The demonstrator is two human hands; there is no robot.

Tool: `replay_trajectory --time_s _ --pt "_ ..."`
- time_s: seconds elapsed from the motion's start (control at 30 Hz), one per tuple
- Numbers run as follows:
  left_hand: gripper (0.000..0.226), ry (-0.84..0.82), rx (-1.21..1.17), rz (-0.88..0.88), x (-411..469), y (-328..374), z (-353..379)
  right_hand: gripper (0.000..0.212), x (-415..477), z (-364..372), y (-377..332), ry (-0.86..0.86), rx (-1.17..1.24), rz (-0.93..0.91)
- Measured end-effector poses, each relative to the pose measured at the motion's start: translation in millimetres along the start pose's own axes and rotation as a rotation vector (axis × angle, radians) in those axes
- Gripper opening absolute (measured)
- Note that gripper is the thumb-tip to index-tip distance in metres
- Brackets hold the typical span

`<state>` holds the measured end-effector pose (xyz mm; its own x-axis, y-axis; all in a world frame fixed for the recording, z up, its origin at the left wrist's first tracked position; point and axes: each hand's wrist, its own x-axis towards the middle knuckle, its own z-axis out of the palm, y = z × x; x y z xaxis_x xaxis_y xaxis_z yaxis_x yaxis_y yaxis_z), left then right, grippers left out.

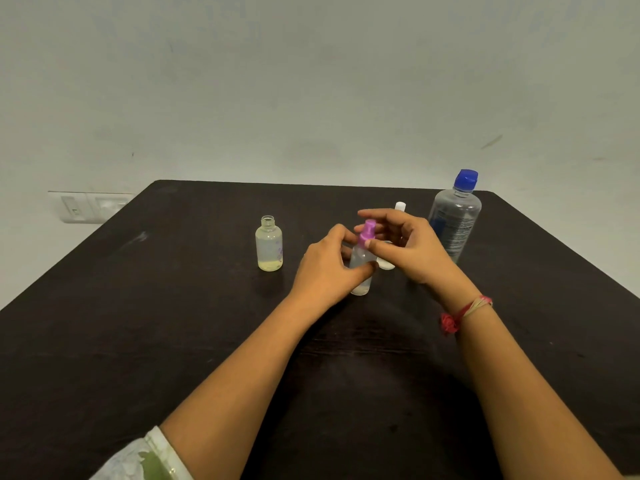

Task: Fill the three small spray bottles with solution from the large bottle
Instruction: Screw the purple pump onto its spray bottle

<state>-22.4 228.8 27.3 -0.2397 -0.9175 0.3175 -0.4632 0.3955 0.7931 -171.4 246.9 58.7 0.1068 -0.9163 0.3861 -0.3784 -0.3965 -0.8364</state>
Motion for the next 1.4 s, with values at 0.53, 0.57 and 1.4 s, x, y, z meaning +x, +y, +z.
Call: replay_trajectory --time_s 0.53,0.57,1.4 --pt "0.035 0.001 0.003 0.018 -1.5 0.4 -0.3 0.031 0.7 -4.5 4.6 0.047 -0.073 0.031" --pt "0.035 0.003 0.005 0.021 -1.7 0.6 -0.5 0.029 0.8 -2.6 5.2 0.079 -0.115 0.020" --pt "0.035 -0.002 0.020 0.024 -1.9 1.5 -0.6 0.030 2.1 -3.4 8.9 0.065 -0.129 0.009"
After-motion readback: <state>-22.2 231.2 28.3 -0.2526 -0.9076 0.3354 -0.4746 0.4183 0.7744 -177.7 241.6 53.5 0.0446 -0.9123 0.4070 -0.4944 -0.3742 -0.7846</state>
